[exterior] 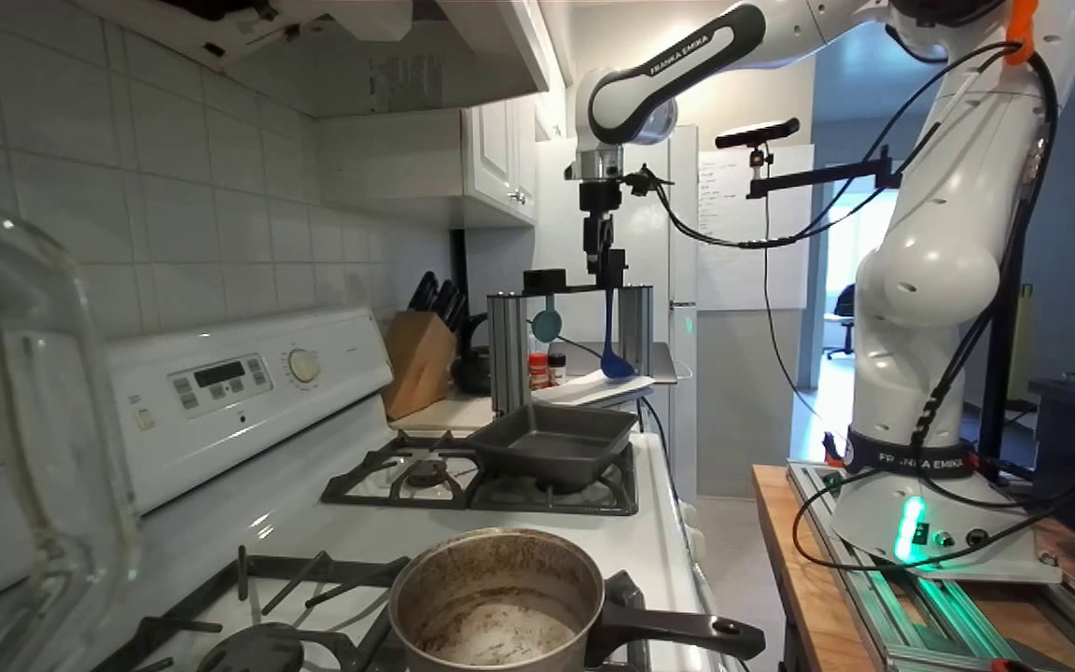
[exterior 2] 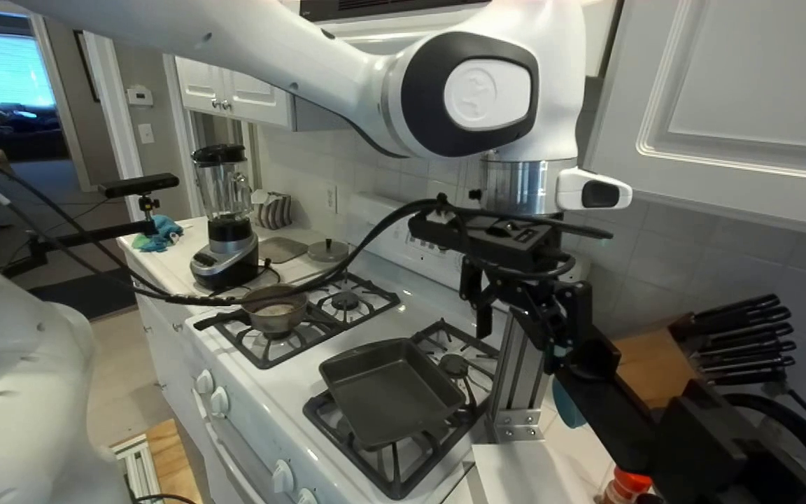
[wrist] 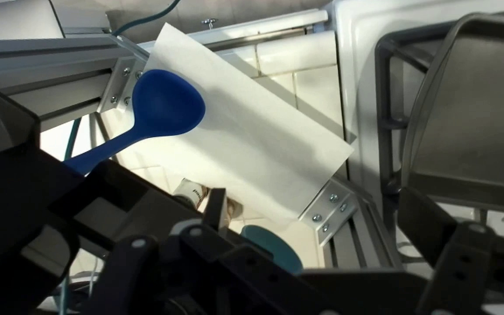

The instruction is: Pick up the blue spoon and scoop some of the contents in the pot and pour them in the bowl

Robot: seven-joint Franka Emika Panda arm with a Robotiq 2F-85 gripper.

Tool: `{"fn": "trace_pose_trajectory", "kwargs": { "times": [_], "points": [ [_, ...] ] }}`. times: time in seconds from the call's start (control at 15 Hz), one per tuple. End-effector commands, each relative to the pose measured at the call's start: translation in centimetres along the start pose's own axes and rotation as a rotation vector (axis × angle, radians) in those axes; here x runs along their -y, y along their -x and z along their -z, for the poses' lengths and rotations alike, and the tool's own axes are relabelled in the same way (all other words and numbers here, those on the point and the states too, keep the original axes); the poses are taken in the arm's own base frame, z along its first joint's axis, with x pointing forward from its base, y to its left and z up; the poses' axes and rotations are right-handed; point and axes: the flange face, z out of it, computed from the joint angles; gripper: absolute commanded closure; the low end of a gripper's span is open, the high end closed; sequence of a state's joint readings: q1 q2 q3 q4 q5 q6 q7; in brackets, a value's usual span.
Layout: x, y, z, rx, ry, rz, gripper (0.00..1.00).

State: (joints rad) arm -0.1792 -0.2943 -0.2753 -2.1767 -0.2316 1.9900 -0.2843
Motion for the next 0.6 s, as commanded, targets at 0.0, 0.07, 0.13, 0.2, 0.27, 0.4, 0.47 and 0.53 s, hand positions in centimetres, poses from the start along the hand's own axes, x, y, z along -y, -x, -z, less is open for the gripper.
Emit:
{"fn": "trace_pose_trajectory", "kwargs": {
  "times": [0.0, 0.07, 0.13, 0.2, 0.27, 0.4, 0.47, 0.53],
  "points": [
    [-1.6, -2.0, 0.6, -0.043, 0.005, -0.192, 0.0],
    [-1.7, -2.4, 0.6, -0.044, 0.008, -0.245, 0.0],
    [-1.7, -2.8, 0.6, -0.04, -0.002, -0.296, 0.0],
    [-1.6, -3.5, 0.5, -0.032, -0.01, -0.343, 0.0],
    [-1.5, -4.2, 0.5, -0.039, -0.015, -0.38, 0.0],
    [-1.1, -5.4, 0.7, -0.044, -0.03, -0.428, 0.0],
    [-1.2, -6.1, 0.9, -0.05, -0.041, -0.453, 0.0],
    [-1.4, -6.6, 1.1, -0.048, -0.05, -0.472, 0.0]
  ]
}}
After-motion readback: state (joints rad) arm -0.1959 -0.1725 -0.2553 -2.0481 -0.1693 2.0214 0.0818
